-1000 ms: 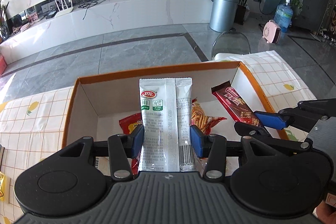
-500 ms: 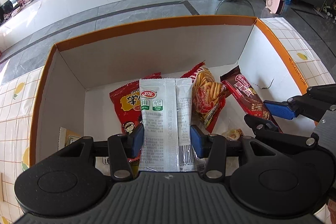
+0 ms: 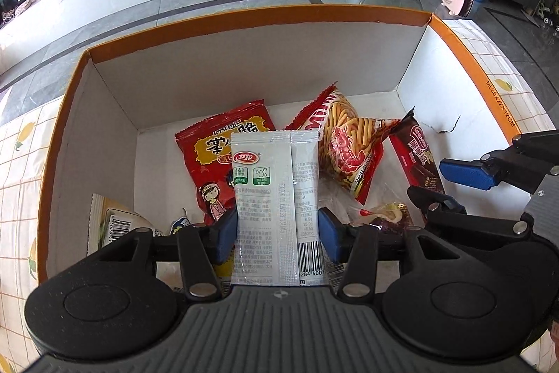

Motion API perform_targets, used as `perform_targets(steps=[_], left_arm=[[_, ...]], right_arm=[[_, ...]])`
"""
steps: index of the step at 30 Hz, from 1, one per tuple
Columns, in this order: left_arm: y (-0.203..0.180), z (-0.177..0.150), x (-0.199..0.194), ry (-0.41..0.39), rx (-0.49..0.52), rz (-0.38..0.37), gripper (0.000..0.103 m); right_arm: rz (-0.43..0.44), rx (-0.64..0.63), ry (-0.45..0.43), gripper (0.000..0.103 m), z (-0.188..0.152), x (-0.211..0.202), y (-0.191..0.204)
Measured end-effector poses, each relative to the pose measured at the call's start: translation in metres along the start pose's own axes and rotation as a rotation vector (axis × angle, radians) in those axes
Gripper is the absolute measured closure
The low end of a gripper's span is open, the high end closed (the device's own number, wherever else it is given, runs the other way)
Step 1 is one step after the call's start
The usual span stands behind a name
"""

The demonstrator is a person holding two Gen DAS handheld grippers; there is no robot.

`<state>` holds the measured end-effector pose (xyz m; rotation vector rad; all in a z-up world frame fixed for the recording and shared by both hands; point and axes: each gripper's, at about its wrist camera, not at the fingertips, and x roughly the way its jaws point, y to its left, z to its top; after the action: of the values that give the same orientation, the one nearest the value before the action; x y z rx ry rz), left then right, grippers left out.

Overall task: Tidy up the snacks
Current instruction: 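Carry both held snacks into the orange box and open both tools, then withdraw both tools from the box toward the green sausage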

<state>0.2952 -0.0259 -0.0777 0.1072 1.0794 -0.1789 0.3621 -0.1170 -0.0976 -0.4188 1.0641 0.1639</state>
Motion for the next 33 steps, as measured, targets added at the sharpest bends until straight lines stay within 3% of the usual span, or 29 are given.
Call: perform_targets(steps=[3,5,9,13,18,20,25,33], left_arm=[[0.000,-0.001,-0.007,-0.019,0.002,0.013,0.038],[0.000,-0.001,-0.012,-0.035,-0.001,0.010,0.033],[0.000,-0.002,-0.025,-0.064,-0.010,0.005,0.028],[-0.001,-0.006,-0.040,-0.106,-0.023,0.017,0.026],[0.000,-0.015,-0.068,-0.187,-0.029,0.044,0.023],[-0.001,-0.019,-0.081,-0.224,-0.033,0.057,0.021],[-0.005,-0.033,-0.110,-0.302,-0.012,0.102,0.021],[-0.014,-0.071,-0.147,-0.360,0.001,0.092,0.019]], right_arm=[[-0.010,-0.018,-0.015,0.073,-0.002,-0.005,0.003],[-0.023,-0.026,-0.034,0.057,-0.004,-0.010,0.006],[-0.031,-0.036,-0.055,0.053,-0.005,-0.022,0.008],[-0.063,-0.041,-0.091,0.036,-0.006,-0.035,0.010],[-0.094,-0.021,-0.138,0.031,-0.013,-0.057,0.007],[-0.102,0.006,-0.169,0.024,-0.018,-0.069,0.004],[-0.089,0.103,-0.261,0.024,-0.041,-0.103,-0.005],[-0.040,0.218,-0.376,0.023,-0.094,-0.153,-0.001]])
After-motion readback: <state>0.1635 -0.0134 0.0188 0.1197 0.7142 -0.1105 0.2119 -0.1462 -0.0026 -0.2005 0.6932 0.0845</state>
